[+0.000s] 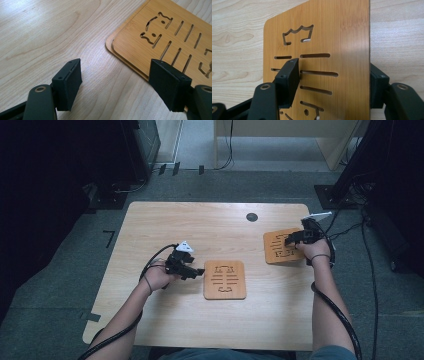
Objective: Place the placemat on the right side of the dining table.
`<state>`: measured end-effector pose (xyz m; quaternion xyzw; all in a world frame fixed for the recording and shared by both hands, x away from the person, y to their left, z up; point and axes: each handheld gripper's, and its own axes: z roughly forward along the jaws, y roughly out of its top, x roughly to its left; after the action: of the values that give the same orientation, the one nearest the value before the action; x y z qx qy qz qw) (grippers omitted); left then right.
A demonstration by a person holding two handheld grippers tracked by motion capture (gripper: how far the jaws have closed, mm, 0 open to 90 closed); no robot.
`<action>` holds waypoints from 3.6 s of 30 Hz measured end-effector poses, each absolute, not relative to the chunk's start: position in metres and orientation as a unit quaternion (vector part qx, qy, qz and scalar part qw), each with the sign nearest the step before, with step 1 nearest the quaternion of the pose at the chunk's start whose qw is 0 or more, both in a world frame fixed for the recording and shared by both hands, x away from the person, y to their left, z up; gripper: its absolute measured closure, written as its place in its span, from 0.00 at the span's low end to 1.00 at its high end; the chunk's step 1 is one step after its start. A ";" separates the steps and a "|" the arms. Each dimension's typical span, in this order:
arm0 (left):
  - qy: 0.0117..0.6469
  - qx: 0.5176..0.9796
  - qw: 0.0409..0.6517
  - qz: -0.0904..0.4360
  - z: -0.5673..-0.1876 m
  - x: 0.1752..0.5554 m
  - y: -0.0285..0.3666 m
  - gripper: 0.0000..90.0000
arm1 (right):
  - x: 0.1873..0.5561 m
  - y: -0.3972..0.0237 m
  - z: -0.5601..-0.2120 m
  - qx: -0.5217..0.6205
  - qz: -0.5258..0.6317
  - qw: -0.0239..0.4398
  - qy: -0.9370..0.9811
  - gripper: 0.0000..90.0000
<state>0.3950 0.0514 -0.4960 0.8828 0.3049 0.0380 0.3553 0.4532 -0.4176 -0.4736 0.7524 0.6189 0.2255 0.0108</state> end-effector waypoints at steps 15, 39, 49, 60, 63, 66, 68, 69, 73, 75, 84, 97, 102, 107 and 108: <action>0.306 0.883 0.354 0.037 -0.496 0.394 0.052 0.29 | 0.453 -0.419 -0.482 0.755 0.230 0.007 0.613 0.38; 0.304 0.885 0.351 0.037 -0.497 0.394 0.053 0.29 | 0.449 -0.413 -0.481 0.739 0.208 0.039 0.640 0.38; 0.307 0.884 0.350 0.036 -0.497 0.394 0.054 0.28 | 0.444 -0.406 -0.476 0.722 0.224 0.047 0.653 0.36; 0.308 0.884 0.350 0.038 -0.497 0.393 0.056 0.28 | 0.436 -0.392 -0.471 0.708 0.255 0.054 0.656 0.32; 0.308 0.884 0.349 0.037 -0.497 0.393 0.055 0.28 | 0.433 -0.390 -0.470 0.703 0.257 0.057 0.661 0.32; 0.308 0.884 0.349 0.036 -0.498 0.393 0.055 0.28 | 0.430 -0.388 -0.471 0.700 0.260 0.060 0.662 0.32; 0.308 0.884 0.348 0.036 -0.498 0.392 0.055 0.28 | 0.429 -0.387 -0.471 0.698 0.262 0.060 0.664 0.31; 0.309 0.884 0.348 0.036 -0.498 0.392 0.055 0.28 | 0.428 -0.386 -0.472 0.697 0.263 0.059 0.665 0.31; 0.309 0.885 0.347 0.036 -0.498 0.393 0.055 0.28 | 0.425 -0.383 -0.472 0.692 0.268 0.060 0.667 0.31; 0.308 0.885 0.348 0.036 -0.498 0.393 0.055 0.28 | 0.423 -0.381 -0.472 0.690 0.271 0.060 0.669 0.31; 0.309 0.885 0.348 0.036 -0.498 0.392 0.055 0.28 | 0.415 -0.374 -0.479 0.677 0.273 0.059 0.680 0.29; 0.308 0.885 0.347 0.036 -0.499 0.392 0.054 0.28 | 0.404 -0.363 -0.479 0.661 0.285 0.057 0.692 0.28; 0.305 0.886 0.347 0.036 -0.498 0.392 0.054 0.28 | 0.401 -0.357 -0.478 0.654 0.287 0.055 0.698 0.28; 0.306 0.885 0.348 0.036 -0.498 0.392 0.054 0.28 | 0.397 -0.351 -0.478 0.649 0.288 0.051 0.702 0.28; 0.305 0.886 0.347 0.036 -0.498 0.392 0.054 0.28 | 0.396 -0.351 -0.478 0.647 0.288 0.053 0.704 0.28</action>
<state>0.3919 0.0545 -0.4984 0.8861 0.3050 0.0364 0.3471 0.3961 -0.3507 -0.4780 0.6469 0.7040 0.2884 0.0528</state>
